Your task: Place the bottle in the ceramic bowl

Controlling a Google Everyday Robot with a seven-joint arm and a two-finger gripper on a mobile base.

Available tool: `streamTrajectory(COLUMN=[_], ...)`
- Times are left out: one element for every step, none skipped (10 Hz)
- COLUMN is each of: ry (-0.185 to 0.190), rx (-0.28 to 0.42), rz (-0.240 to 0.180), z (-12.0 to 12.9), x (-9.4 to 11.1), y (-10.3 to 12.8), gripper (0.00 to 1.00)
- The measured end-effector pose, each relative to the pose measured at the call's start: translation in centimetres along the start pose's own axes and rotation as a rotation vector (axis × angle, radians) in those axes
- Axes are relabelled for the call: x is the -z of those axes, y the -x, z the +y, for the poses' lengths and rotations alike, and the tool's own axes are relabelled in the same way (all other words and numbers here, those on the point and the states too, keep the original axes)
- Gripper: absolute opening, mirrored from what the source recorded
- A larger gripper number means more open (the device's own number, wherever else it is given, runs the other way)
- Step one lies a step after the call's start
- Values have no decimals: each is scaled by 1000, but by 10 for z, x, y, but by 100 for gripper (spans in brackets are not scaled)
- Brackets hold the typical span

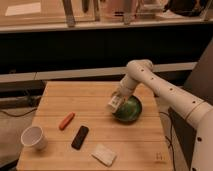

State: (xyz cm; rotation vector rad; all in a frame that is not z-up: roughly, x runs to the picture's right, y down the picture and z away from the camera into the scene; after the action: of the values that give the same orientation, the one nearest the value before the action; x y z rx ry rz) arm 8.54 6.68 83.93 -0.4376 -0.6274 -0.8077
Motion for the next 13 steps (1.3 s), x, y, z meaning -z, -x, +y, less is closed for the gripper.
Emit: streamTrajectory(ry=[-1, -3, -4, -6, -7, -5, -5, -5, -5, -5, -6, -5, -6], rx=[0, -4, -7, -9, -12, -15, -16, -18, -20, -22, -25, -27, -29], rz=[-1, -1, -1, 0, 0, 0, 1, 1, 1, 2, 2, 2, 3], z=[0, -1, 0, 0, 0, 1, 1, 1, 2, 2, 3, 3, 3], x=[0, 1, 1, 2, 2, 2, 2, 3, 3, 4, 4, 4, 4], y=[-1, -3, -4, -5, -6, -8, -10, -11, -13, -14, -15, -16, -17], gripper=[4, 4, 4, 4, 4, 4, 4, 4, 4, 4, 4, 4, 4])
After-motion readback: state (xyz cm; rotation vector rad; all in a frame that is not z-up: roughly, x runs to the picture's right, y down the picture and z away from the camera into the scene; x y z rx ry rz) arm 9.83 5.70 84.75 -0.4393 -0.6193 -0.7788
